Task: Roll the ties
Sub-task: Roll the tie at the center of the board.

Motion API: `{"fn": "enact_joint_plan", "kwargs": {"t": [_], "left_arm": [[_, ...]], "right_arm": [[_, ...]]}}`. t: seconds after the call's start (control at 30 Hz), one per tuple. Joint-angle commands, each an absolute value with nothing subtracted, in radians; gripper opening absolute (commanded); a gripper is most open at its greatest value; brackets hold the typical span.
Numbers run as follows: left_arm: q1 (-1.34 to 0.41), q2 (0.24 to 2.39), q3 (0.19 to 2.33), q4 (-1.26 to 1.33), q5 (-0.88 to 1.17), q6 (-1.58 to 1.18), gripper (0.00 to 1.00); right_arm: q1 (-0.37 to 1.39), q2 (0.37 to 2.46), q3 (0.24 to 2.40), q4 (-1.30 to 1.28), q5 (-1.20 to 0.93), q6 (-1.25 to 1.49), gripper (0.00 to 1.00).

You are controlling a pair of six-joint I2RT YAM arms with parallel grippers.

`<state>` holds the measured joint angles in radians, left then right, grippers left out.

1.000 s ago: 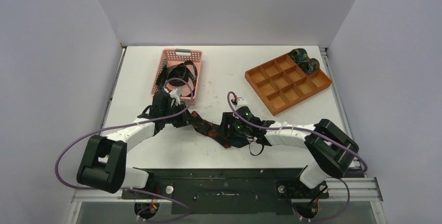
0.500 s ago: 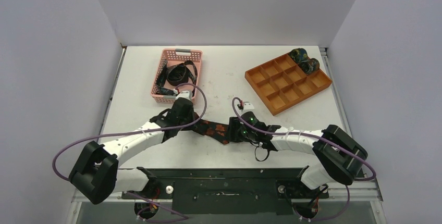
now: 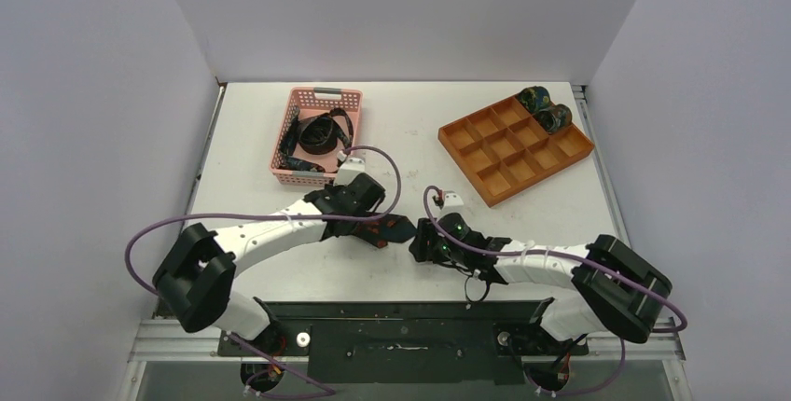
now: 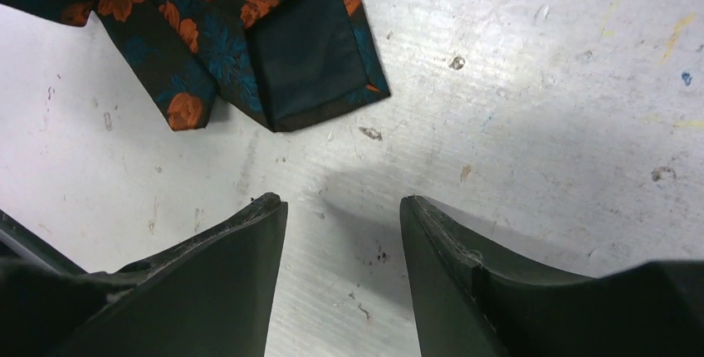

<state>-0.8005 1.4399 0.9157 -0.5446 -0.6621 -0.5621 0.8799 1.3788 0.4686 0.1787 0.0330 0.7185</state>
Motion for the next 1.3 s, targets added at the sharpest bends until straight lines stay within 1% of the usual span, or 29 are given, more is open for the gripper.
{"fn": "enact_joint_plan", "kwargs": {"t": [0.0,0.27,0.37,0.4,0.5,0.53,0.63,0.7,0.77,0.8,0.83,1.03,1.23,1.27], "left_arm": [[-0.857,1.527,1.007,-0.661,-0.847,-0.563,0.00],[-0.974,1.762,1.180,-0.835,-0.993,-0.662,0.00],[-0.996,1.821,1.226,-0.856,-0.991,-0.684,0.00],[-0.998,1.833,1.233,-0.852,-0.978,-0.686,0.02],[-1.010,1.849,1.240,-0.829,-0.939,-0.690,0.10],[-1.015,1.850,1.241,-0.820,-0.926,-0.691,0.15],[-1.029,1.850,1.248,-0.804,-0.877,-0.694,0.35],[-1.034,1.839,1.245,-0.777,-0.831,-0.694,0.44],[-1.042,1.825,1.238,-0.742,-0.777,-0.687,0.57],[-1.045,1.819,1.233,-0.722,-0.757,-0.686,0.61],[-1.051,1.812,1.231,-0.712,-0.743,-0.686,0.64],[-1.054,1.747,1.203,-0.669,-0.660,-0.689,0.76],[-1.053,1.632,1.164,-0.655,-0.608,-0.673,1.00],[-1.051,1.606,1.154,-0.654,-0.602,-0.672,0.97]], "right_arm": [[0.905,1.325,0.410,0.209,0.051,0.741,0.54],[0.920,1.155,0.292,0.222,0.109,0.772,0.54],[0.921,1.094,0.264,0.224,0.127,0.781,0.55],[0.921,1.082,0.261,0.219,0.130,0.781,0.55],[0.919,1.066,0.260,0.203,0.133,0.780,0.55],[0.919,1.063,0.259,0.201,0.133,0.780,0.55],[0.917,1.063,0.255,0.200,0.131,0.780,0.56],[0.917,1.063,0.255,0.202,0.130,0.780,0.56],[0.915,1.062,0.258,0.201,0.130,0.780,0.56],[0.915,1.061,0.263,0.200,0.130,0.779,0.56],[0.913,1.060,0.266,0.197,0.130,0.777,0.56],[0.898,1.041,0.286,0.168,0.128,0.769,0.57],[0.858,1.019,0.310,0.139,0.089,0.756,0.59],[0.852,1.021,0.320,0.131,0.080,0.750,0.60]]}}
